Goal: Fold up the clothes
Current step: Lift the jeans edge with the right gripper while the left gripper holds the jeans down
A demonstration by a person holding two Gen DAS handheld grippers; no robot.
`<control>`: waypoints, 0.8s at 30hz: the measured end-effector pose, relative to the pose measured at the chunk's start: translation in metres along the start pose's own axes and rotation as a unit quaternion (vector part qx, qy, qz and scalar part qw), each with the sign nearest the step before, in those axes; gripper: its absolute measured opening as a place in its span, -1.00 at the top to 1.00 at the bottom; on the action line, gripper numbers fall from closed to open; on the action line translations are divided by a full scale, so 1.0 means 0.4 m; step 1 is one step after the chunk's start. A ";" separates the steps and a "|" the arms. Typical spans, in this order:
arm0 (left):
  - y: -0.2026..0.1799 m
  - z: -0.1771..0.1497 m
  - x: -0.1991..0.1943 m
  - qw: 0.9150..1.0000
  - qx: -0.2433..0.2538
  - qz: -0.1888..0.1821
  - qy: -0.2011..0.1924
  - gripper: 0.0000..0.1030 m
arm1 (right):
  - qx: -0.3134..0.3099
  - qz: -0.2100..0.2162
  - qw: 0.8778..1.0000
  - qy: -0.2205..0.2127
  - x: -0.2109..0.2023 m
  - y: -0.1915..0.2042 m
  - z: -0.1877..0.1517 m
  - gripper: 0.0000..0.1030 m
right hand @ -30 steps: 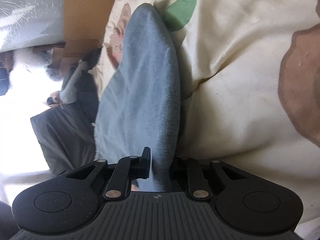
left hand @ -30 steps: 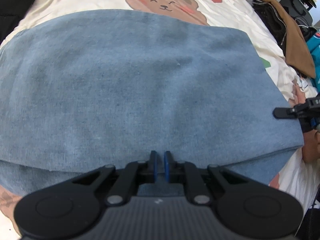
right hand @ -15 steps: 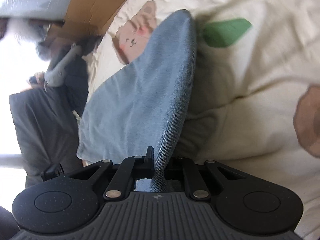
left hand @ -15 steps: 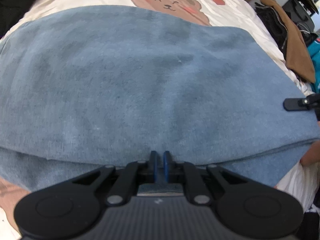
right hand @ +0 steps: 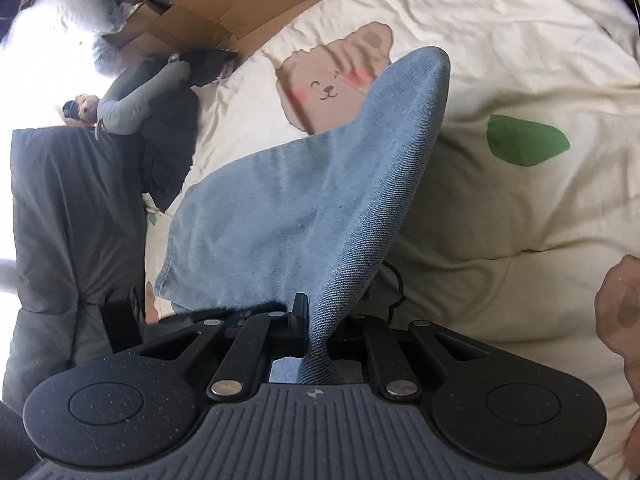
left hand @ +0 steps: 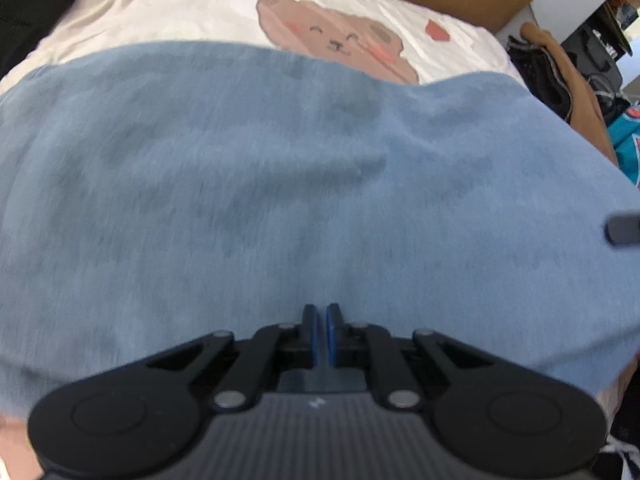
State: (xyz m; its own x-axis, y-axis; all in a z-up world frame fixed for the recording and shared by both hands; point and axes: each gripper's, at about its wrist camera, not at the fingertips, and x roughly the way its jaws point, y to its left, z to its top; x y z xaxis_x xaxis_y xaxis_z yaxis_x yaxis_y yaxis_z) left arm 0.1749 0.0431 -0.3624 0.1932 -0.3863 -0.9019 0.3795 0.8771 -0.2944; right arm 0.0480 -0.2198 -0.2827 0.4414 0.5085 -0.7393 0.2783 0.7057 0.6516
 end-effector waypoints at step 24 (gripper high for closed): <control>0.043 0.178 0.046 0.998 -0.049 -0.014 -0.027 0.93 | -0.032 0.003 0.999 -0.001 -0.017 0.066 -0.018 0.88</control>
State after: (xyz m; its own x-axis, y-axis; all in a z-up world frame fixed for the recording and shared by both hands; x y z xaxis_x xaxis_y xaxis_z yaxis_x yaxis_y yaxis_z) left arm 0.2494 0.0306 -0.3616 0.2326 -0.4230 -0.8758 0.2947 0.8888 -0.3510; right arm 0.0461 -0.2010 -0.2616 0.4452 0.5122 -0.7344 0.2194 0.7328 0.6441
